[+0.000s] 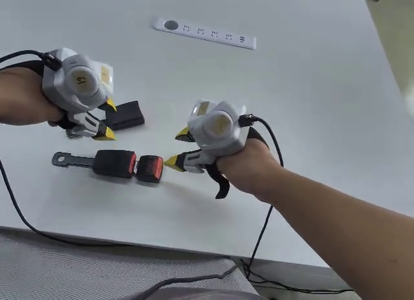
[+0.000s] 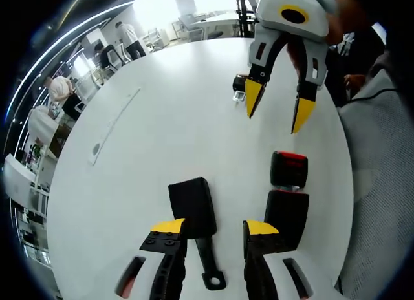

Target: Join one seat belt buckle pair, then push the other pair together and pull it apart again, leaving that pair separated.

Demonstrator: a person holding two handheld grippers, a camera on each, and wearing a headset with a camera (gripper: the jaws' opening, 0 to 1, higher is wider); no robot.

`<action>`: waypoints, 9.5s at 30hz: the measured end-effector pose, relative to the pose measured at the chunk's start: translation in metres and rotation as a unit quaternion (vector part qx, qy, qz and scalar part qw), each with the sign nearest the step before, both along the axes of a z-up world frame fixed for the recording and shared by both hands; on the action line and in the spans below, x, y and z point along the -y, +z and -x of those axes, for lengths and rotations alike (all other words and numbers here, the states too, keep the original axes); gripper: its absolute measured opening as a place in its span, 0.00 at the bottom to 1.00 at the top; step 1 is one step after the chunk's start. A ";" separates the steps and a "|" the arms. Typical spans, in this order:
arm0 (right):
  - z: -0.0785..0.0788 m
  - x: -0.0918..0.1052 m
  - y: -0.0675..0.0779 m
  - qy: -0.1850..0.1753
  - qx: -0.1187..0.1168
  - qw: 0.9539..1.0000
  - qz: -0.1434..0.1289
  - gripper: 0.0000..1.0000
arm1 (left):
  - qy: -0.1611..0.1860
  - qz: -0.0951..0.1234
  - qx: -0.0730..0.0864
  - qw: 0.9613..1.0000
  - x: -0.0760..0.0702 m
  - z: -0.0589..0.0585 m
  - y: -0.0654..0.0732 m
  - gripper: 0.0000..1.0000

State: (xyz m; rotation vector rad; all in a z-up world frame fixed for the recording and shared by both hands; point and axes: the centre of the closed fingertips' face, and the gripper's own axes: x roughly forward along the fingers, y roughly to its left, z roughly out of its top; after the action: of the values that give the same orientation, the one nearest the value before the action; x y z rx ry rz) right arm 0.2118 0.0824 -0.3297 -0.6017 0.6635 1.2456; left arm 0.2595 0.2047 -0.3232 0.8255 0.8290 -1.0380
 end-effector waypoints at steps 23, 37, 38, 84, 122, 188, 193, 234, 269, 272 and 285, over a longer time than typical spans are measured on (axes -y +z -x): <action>-0.041 0.123 -0.027 -0.043 0.017 0.995 0.084 0.37 | -0.013 -0.020 -0.027 0.999 0.003 -0.029 -0.034 0.34; -0.035 0.135 -0.037 -0.038 -0.004 0.995 0.090 0.36 | -0.062 -0.045 -0.040 0.996 0.005 -0.025 -0.043 0.33; -0.035 0.134 -0.036 -0.036 -0.005 0.995 0.089 0.36 | -0.068 -0.047 -0.038 0.996 0.006 -0.024 -0.043 0.33; -0.040 0.071 -0.037 0.037 -0.021 0.995 0.086 0.35 | -0.099 -0.062 -0.057 0.991 0.007 -0.020 -0.048 0.33; -0.056 -0.023 -0.036 0.064 0.001 0.996 0.068 0.34 | -0.106 -0.060 -0.060 0.991 0.007 -0.022 -0.053 0.33; -0.061 -0.057 -0.037 0.073 0.013 0.996 0.045 0.33 | -0.110 -0.029 -0.052 0.992 0.008 -0.020 -0.050 0.31; -0.061 -0.057 -0.036 0.073 0.015 0.996 0.045 0.33 | -0.109 -0.031 -0.052 0.992 0.008 -0.020 -0.049 0.31; -0.052 0.067 -0.035 0.029 0.004 0.998 0.059 0.35 | -0.105 -0.042 -0.057 0.992 0.009 -0.022 -0.050 0.32; -0.035 0.135 -0.018 -0.049 0.026 0.994 0.096 0.54 | -0.065 -0.047 -0.011 0.997 -0.022 -0.015 -0.039 0.45; -0.032 0.132 -0.011 -0.067 0.027 0.995 0.069 0.55 | -0.020 -0.015 0.006 1.000 -0.034 -0.015 -0.023 0.45; -0.005 0.112 0.013 -0.113 0.044 0.993 -0.002 0.72 | 0.087 0.042 0.035 0.995 -0.063 0.054 0.020 0.59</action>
State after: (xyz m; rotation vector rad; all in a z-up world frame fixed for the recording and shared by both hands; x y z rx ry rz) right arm 0.2169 -0.0295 -0.3164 -0.5580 0.6375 1.0032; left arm 0.2059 0.2672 -0.3034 0.7021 0.7779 -0.8800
